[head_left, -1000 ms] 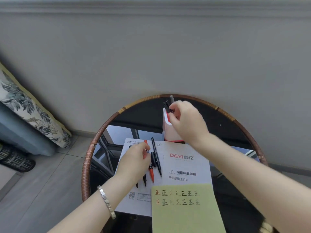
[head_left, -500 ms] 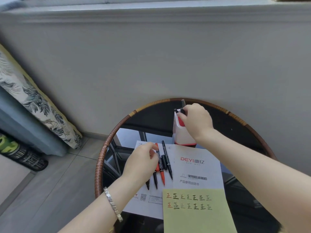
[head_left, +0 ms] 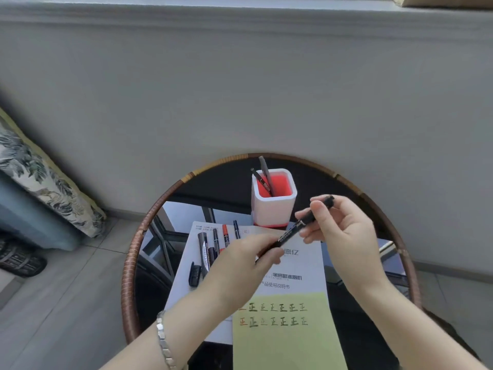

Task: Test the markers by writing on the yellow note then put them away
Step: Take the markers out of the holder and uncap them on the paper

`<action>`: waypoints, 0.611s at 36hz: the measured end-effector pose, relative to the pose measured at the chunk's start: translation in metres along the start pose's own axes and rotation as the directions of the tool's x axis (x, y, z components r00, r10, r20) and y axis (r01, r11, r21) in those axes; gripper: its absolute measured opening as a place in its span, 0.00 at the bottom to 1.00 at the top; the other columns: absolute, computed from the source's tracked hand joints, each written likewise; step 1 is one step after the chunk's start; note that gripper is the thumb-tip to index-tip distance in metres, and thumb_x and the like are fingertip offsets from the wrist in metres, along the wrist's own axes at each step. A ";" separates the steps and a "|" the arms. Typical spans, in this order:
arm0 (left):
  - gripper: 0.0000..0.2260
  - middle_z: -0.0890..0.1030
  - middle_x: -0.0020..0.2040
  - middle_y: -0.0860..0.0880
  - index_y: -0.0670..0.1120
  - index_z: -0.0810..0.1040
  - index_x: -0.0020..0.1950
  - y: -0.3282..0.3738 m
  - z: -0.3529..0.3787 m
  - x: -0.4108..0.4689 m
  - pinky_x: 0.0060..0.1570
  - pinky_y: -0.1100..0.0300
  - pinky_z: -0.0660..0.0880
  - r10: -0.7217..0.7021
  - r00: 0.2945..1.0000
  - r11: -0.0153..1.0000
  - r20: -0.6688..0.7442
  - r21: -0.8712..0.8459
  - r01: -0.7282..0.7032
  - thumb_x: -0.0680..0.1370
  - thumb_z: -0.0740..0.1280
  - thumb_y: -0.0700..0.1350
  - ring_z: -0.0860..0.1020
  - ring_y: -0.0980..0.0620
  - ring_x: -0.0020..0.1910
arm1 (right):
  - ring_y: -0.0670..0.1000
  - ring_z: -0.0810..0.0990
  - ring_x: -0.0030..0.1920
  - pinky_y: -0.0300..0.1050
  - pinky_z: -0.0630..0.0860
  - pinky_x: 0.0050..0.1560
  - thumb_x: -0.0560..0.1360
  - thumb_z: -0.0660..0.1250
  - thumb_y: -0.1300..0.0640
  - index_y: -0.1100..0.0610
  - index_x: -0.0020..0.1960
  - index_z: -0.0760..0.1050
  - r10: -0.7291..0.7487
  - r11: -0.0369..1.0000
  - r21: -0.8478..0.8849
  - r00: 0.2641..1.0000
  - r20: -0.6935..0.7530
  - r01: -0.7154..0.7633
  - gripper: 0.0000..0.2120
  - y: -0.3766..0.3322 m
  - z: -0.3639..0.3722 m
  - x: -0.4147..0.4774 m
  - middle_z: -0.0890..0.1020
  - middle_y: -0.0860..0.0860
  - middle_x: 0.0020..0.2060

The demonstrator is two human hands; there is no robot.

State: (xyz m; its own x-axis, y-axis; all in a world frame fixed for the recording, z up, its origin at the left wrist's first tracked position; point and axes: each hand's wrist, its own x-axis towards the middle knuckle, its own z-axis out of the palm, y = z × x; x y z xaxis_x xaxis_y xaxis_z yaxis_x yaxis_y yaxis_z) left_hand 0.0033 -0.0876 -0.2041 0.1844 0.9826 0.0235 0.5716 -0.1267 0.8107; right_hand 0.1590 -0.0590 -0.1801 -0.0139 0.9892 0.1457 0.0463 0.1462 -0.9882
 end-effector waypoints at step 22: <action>0.08 0.77 0.50 0.58 0.54 0.76 0.53 0.011 0.011 0.009 0.45 0.71 0.72 -0.166 0.985 0.962 -0.039 -0.226 0.153 0.75 0.66 0.52 0.75 0.65 0.48 | 0.43 0.71 0.26 0.33 0.71 0.33 0.75 0.64 0.51 0.57 0.42 0.78 0.276 0.949 -0.206 0.947 0.166 -0.240 0.10 0.025 -0.009 -0.021 0.73 0.45 0.23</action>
State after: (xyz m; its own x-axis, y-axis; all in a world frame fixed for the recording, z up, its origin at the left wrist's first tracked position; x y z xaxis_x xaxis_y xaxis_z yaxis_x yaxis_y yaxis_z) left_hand 0.0205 -0.0816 -0.2015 0.0554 0.9945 -0.0885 0.3970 0.0594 0.9159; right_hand 0.1695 -0.0763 -0.2073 -0.1660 0.9757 -0.1427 0.2533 -0.0976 -0.9624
